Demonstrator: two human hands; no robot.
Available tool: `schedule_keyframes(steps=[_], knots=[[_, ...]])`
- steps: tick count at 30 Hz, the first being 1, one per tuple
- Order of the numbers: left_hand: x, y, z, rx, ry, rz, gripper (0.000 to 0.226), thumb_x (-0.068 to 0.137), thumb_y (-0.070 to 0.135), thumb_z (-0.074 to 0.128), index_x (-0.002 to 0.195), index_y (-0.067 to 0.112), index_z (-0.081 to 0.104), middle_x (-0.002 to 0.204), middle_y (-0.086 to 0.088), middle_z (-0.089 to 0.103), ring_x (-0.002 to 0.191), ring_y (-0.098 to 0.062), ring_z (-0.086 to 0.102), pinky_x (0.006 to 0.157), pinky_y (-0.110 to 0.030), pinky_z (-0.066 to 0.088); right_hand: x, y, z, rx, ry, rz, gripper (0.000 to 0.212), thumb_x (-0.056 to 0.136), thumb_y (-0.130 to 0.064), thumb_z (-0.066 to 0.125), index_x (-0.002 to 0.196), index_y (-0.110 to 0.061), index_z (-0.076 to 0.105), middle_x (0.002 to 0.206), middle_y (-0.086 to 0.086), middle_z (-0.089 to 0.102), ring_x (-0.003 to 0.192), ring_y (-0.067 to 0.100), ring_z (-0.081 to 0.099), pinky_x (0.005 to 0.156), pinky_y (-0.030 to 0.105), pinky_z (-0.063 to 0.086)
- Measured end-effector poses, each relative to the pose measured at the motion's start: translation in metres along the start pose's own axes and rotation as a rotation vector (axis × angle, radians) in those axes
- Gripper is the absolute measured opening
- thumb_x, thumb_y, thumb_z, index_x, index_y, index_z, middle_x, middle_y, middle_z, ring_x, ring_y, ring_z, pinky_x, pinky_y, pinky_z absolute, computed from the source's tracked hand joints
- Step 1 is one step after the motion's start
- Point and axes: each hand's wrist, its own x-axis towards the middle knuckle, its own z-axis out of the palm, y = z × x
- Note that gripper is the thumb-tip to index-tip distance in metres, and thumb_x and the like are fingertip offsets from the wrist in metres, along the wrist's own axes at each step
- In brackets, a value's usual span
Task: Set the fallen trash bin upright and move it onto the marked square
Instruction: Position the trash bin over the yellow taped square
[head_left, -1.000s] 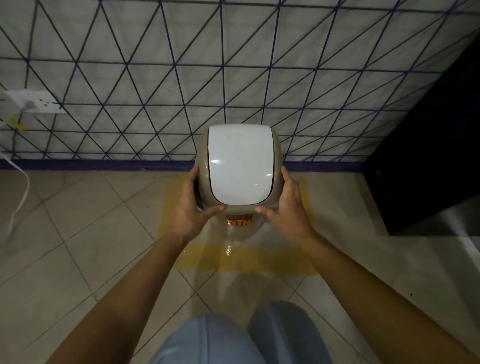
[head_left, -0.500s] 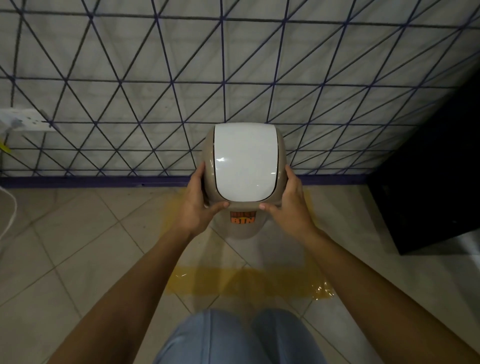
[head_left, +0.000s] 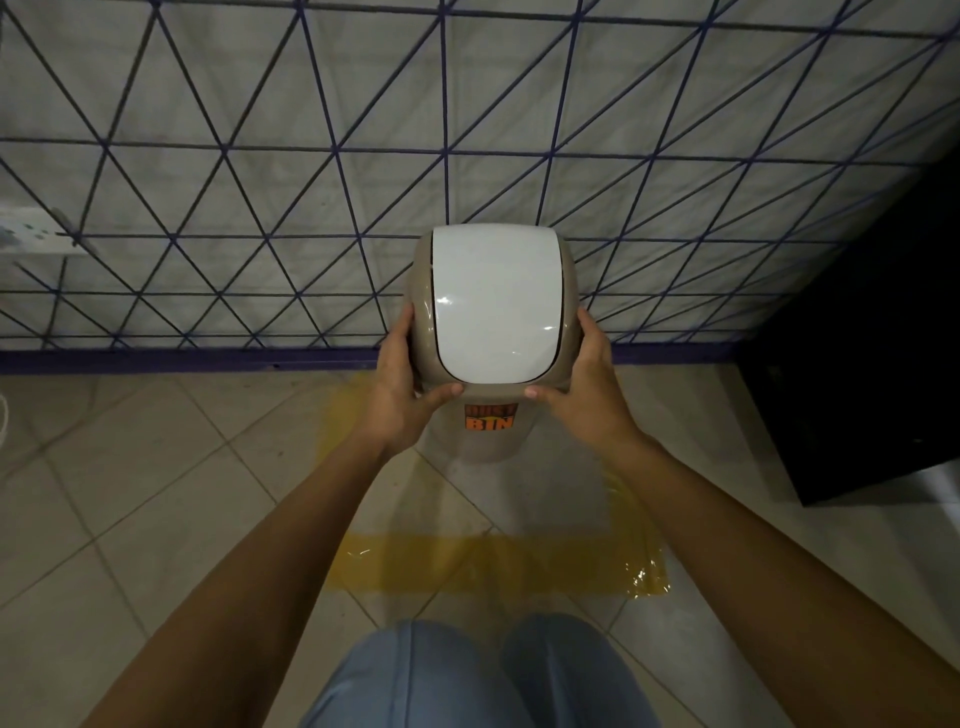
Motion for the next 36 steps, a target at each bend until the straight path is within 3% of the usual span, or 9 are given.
schedule_keyframes(steps=[3, 8, 11, 16, 20, 25, 29, 34, 36], knots=[[0.004, -0.001, -0.011, -0.053, -0.044, -0.061, 0.090, 0.079, -0.003, 0.066, 0.149, 0.021, 0.014, 0.149, 0.004, 0.031, 0.130, -0.002, 0.029, 0.105, -0.024, 0.036, 0.001, -0.001, -0.003, 0.055, -0.003, 0.012, 0.108, 0.062, -0.009, 0.083, 0.146, -0.019, 0.016, 0.148, 0.008, 0.027, 0.137, 0.021, 0.027, 0.110, 0.048, 0.032], [0.017, -0.008, -0.030, -0.015, -0.069, -0.220, 0.078, 0.079, -0.002, 0.066, 0.144, 0.021, 0.030, 0.140, 0.000, 0.045, 0.126, -0.018, 0.045, 0.104, -0.042, 0.042, 0.005, 0.004, -0.016, 0.045, 0.003, 0.061, 0.090, 0.069, -0.010, 0.078, 0.143, -0.021, 0.027, 0.144, 0.007, 0.035, 0.132, 0.021, 0.034, 0.109, 0.038, 0.031], [0.019, -0.012, -0.030, 0.001, -0.067, -0.279, 0.077, 0.079, 0.003, 0.068, 0.144, 0.018, 0.031, 0.141, -0.004, 0.046, 0.124, -0.020, 0.048, 0.104, -0.044, 0.042, 0.009, 0.007, -0.019, -0.007, -0.053, 0.092, 0.079, 0.073, -0.014, 0.075, 0.140, -0.018, 0.034, 0.142, 0.011, 0.039, 0.129, 0.025, 0.039, 0.107, 0.037, 0.035], [0.018, -0.014, -0.027, -0.026, -0.054, -0.296, 0.076, 0.080, 0.002, 0.067, 0.145, 0.018, 0.030, 0.145, -0.004, 0.042, 0.130, -0.021, 0.042, 0.108, -0.046, 0.037, 0.008, 0.005, -0.020, 0.048, -0.065, 0.087, 0.079, 0.072, -0.008, 0.075, 0.139, -0.015, 0.036, 0.138, 0.005, 0.043, 0.125, 0.019, 0.043, 0.105, 0.034, 0.037], [0.015, -0.014, -0.025, -0.029, -0.052, -0.279, 0.075, 0.080, 0.003, 0.067, 0.145, 0.018, 0.031, 0.144, -0.004, 0.043, 0.129, -0.022, 0.043, 0.108, -0.047, 0.037, 0.005, 0.004, -0.019, 0.075, -0.041, 0.054, 0.080, 0.070, -0.003, 0.075, 0.138, -0.014, 0.036, 0.127, -0.003, 0.046, 0.114, 0.008, 0.041, 0.095, 0.024, 0.036], [0.015, -0.013, -0.023, -0.011, -0.072, -0.274, 0.075, 0.082, 0.005, 0.065, 0.146, 0.019, 0.028, 0.147, -0.004, 0.040, 0.129, -0.022, 0.043, 0.108, -0.046, 0.038, 0.006, 0.004, -0.021, 0.038, -0.035, 0.070, 0.082, 0.070, -0.006, 0.075, 0.140, -0.017, 0.034, 0.140, 0.008, 0.043, 0.128, 0.022, 0.041, 0.105, 0.036, 0.036], [0.016, -0.009, -0.022, 0.079, -0.088, -0.256, 0.076, 0.083, 0.008, 0.065, 0.147, 0.020, 0.025, 0.148, -0.004, 0.038, 0.130, -0.022, 0.043, 0.107, -0.041, 0.038, 0.002, 0.002, -0.022, 0.001, -0.048, 0.047, 0.084, 0.073, -0.007, 0.074, 0.143, -0.020, 0.029, 0.144, 0.008, 0.038, 0.132, 0.024, 0.037, 0.108, 0.040, 0.034], [0.004, 0.000, -0.008, 0.232, 0.017, -0.029, 0.096, 0.071, 0.020, 0.079, 0.147, 0.026, 0.020, 0.146, 0.001, 0.038, 0.127, -0.004, 0.034, 0.101, -0.014, 0.033, -0.004, 0.000, -0.014, -0.054, -0.058, 0.003, 0.103, 0.072, -0.009, 0.076, 0.148, -0.024, 0.009, 0.153, 0.005, 0.022, 0.140, 0.021, 0.023, 0.113, 0.043, 0.026], [0.001, 0.000, -0.002, 0.264, 0.035, 0.006, 0.101, 0.069, 0.020, 0.079, 0.148, 0.025, 0.017, 0.143, -0.001, 0.041, 0.128, -0.013, 0.040, 0.103, -0.024, 0.038, -0.005, 0.000, -0.012, -0.038, -0.046, 0.009, 0.103, 0.072, -0.008, 0.075, 0.148, -0.025, 0.008, 0.153, 0.005, 0.021, 0.140, 0.021, 0.023, 0.113, 0.044, 0.026]])
